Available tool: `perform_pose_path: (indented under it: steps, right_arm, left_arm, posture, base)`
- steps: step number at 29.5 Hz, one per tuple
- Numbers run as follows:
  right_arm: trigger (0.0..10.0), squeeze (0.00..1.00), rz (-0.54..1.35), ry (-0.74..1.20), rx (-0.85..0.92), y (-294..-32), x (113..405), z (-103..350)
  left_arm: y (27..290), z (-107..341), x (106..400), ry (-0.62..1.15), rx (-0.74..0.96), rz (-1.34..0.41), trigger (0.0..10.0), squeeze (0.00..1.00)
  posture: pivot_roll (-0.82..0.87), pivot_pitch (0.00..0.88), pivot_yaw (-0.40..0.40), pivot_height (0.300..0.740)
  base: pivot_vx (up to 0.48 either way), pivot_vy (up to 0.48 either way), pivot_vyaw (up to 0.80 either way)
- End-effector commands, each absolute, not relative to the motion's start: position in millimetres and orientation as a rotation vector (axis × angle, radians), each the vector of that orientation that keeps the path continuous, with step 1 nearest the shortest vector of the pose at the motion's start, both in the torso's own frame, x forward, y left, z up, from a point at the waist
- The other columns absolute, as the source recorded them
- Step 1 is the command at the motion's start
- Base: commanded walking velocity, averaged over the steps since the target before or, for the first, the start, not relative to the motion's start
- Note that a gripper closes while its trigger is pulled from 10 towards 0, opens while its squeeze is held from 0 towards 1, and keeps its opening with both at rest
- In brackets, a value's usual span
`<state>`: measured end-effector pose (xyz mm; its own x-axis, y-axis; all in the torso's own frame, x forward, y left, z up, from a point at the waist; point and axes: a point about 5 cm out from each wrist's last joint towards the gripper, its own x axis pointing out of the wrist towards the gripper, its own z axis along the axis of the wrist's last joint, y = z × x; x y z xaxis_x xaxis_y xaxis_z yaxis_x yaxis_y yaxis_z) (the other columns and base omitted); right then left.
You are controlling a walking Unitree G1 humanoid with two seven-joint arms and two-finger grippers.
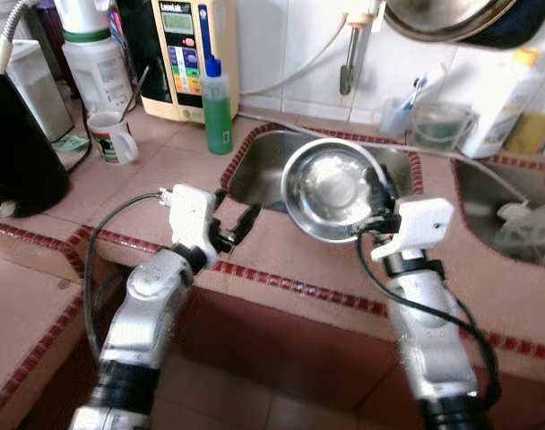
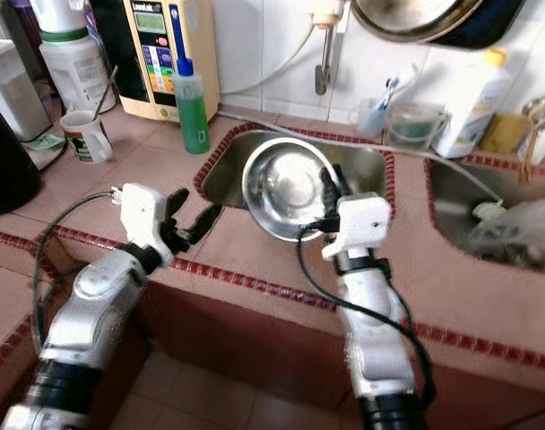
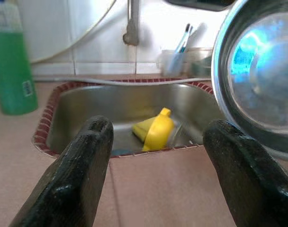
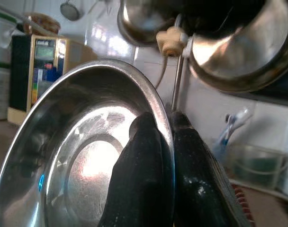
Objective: Kitchen organization
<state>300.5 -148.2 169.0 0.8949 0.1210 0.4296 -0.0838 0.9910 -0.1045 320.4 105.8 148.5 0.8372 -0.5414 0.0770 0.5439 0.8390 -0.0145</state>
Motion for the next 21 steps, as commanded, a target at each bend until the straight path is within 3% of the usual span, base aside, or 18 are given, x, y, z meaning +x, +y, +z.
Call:
perform_pose_path:
  steps: [1, 21]
  right_arm:
    - [10.0, 0.00, 0.122, -0.478, -0.076, -140.8, 302.3, 175.4]
    - [10.0, 0.00, 0.090, -0.436, -0.075, -143.4, 311.8, 170.0]
  left_arm:
    - [112.8, 151.3, 323.2, -0.081, -0.006, -0.551, 10.0, 0.00]
    - [102.4, 153.8, 316.8, -0.162, 0.058, -0.612, 10.0, 0.00]
  posture:
    - [0.03, 0.000, -0.015, 0.740]
    - [0.04, 0.000, -0.014, 0.740]
  base:
    - [0.000, 0.000, 0.00]
    - [0.000, 0.000, -0.69]
